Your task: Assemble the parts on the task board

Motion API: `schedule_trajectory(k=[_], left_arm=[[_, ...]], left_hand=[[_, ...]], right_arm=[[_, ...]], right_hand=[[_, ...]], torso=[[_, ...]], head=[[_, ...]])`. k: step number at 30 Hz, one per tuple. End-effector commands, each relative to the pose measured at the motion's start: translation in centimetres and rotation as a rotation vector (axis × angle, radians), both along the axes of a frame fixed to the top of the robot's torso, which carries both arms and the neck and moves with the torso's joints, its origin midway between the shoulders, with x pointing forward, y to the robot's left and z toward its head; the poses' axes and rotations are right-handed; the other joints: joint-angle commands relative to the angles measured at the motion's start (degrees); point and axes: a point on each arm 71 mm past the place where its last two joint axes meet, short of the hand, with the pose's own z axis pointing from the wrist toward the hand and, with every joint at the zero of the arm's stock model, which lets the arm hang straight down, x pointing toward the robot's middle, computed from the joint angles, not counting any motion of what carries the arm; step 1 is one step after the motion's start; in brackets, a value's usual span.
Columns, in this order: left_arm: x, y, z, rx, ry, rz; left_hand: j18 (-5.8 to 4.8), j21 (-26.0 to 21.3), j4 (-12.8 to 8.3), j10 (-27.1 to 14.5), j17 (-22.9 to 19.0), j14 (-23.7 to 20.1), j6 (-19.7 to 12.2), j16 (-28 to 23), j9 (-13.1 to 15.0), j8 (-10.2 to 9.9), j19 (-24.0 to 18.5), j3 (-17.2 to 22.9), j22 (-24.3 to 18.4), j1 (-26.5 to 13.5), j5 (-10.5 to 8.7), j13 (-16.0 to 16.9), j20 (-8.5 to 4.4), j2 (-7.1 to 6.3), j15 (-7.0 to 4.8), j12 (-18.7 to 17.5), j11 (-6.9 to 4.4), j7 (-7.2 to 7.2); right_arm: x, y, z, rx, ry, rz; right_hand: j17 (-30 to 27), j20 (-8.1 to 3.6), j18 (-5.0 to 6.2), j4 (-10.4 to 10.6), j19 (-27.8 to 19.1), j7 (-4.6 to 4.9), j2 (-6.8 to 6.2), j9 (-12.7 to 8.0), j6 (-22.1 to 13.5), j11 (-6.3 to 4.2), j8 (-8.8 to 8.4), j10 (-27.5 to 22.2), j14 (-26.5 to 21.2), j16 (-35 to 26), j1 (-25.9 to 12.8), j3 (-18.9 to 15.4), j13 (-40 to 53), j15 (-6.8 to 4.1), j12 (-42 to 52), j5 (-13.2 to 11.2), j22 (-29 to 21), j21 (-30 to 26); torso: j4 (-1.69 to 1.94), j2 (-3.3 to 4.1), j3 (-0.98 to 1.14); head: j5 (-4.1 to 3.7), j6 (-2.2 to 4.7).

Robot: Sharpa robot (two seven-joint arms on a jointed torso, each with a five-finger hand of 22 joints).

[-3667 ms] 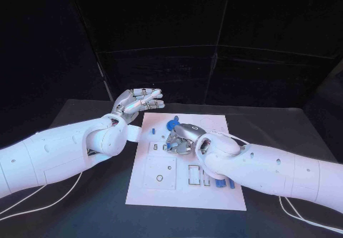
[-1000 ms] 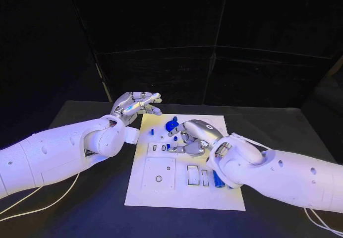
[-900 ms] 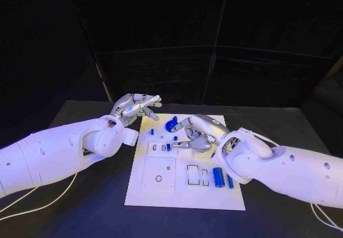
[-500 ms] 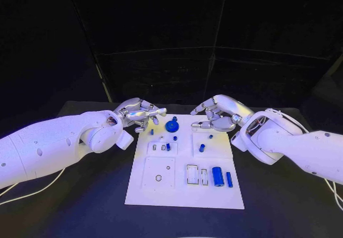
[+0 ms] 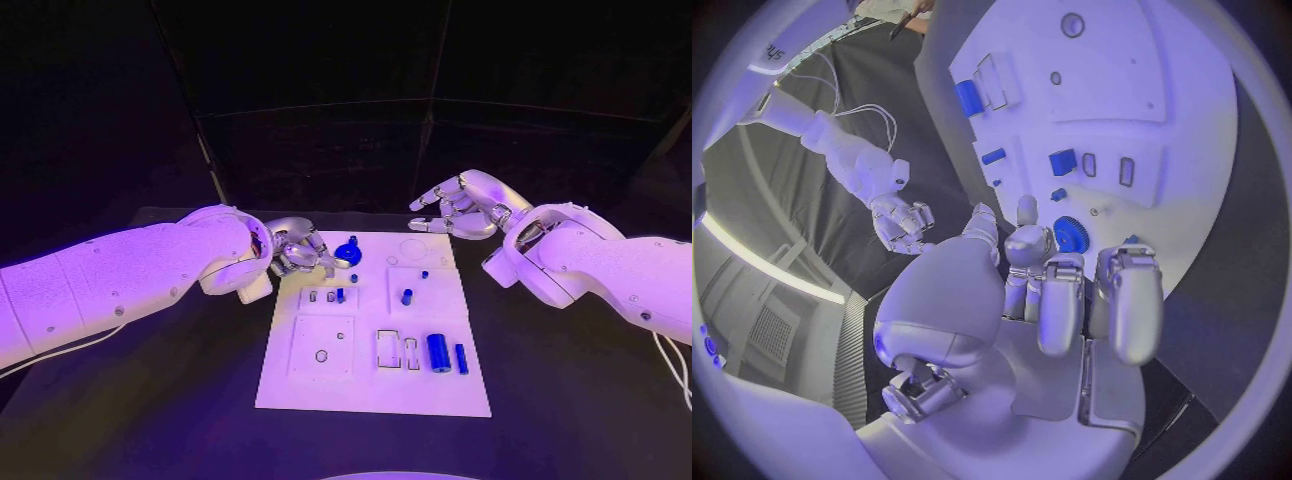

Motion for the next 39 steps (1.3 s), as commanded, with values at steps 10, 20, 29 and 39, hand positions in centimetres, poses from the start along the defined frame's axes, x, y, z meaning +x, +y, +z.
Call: schedule_trajectory(k=[10,20,29,39], left_arm=[[0.9,-2.1,-1.0,0.349,0.0,-0.025],[1.2,-3.5,-1.3,0.402,0.021,-0.028],[1.3,-4.1,-1.4,0.425,0.038,-0.045],[1.4,-4.5,-1.5,0.436,0.049,-0.06]], left_hand=[[-0.67,0.6,0.1,-0.7,15.1,6.0,-3.8,0.2,4.5,4.8,3.9,-2.0,7.5,-0.3,0.1,3.1,-0.31,0.89,-0.25,2.8,0.05,0.09],[-0.7,0.7,0.2,-0.8,15.1,6.0,-4.5,0.2,5.6,6.0,3.9,-2.3,7.7,-0.7,0.07,3.5,-0.31,0.84,-0.19,3.1,0.09,0.01],[-0.73,0.8,0.3,-0.7,15.1,6.0,-4.7,0.2,6.0,6.5,4.0,-2.5,7.9,-0.9,0.07,3.8,-0.31,0.84,-0.2,3.4,0.07,-0.02],[-0.77,0.9,0.3,-0.7,15.1,6.0,-4.8,0.2,6.2,6.7,4.0,-2.5,8.1,-1.0,0.07,4.0,-0.31,0.88,-0.2,3.5,0.05,-0.05]], right_arm=[[0.9,-0.4,-0.2,0.02,0.042,-0.034],[1.0,-0.1,-0.3,0.02,0.045,-0.037],[1.2,0.0,-0.4,0.017,0.051,-0.037],[1.3,0.2,-0.5,0.015,0.055,-0.034]], right_hand=[[3.0,-0.3,0.64,0.4,-0.1,0.01,0.68,-0.2,0.3,-0.09,0.43,0.3,3.1,-0.4,-0.6,-1.2,-0.2,-0.41,-0.1,1.7,-0.2,-0.4],[2.9,-0.33,0.64,0.7,-0.1,-0.01,0.81,-0.2,0.3,-0.11,0.48,0.3,3.1,-0.5,-0.8,-1.8,-0.3,-0.43,-0.1,2.9,-0.2,-0.5],[3.0,-0.33,0.64,0.8,-0.1,-0.02,0.89,-0.2,0.3,-0.11,0.53,0.3,3.1,-0.5,-0.9,-2.0,-0.3,-0.44,-0.1,3.2,-0.2,-0.5],[3.0,-0.34,0.65,0.9,-0.1,-0.03,0.92,-0.2,0.3,-0.12,0.55,0.3,3.2,-0.5,-0.9,-2.1,-0.3,-0.44,0.0,3.3,-0.3,-0.5]], torso=[[-0.05,-0.24,0.1],[0.02,-0.16,0.03],[0.0,-0.17,-0.01],[0.05,-0.16,0.02]], head=[[0.29,-0.25],[0.31,-0.55],[0.29,-0.93],[0.32,-1.18]])
